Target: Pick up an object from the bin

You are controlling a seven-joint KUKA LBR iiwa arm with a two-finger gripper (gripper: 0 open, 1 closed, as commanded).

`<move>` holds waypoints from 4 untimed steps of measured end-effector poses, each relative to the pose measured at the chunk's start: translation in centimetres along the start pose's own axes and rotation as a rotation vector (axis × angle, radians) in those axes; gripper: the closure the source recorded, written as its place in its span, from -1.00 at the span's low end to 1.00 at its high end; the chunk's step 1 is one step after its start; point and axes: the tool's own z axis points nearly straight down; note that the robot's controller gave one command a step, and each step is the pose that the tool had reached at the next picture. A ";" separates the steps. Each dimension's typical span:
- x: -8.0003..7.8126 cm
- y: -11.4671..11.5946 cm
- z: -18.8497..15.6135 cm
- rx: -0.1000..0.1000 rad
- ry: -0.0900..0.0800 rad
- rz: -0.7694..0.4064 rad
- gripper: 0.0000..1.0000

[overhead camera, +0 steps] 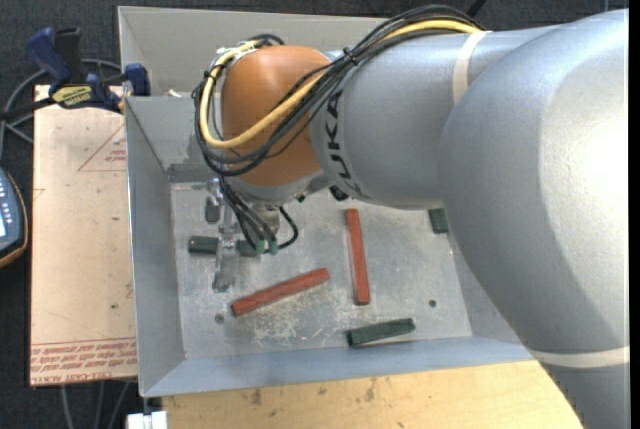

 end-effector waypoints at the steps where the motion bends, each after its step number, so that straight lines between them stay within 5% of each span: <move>1: -4.4 -2.7 8.1 0.002 0.002 0.061 -1.00; 2: -4.5 -2.4 7.6 -0.001 -0.003 0.059 1.00; 3: -6.4 -4.5 -3.5 -0.001 -0.012 -0.005 1.00; 4: -6.2 -4.5 -3.0 0.000 -0.004 -0.006 -1.00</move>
Offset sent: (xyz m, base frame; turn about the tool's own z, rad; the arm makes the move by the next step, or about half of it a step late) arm 0.0442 -0.0245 -0.0764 0.0578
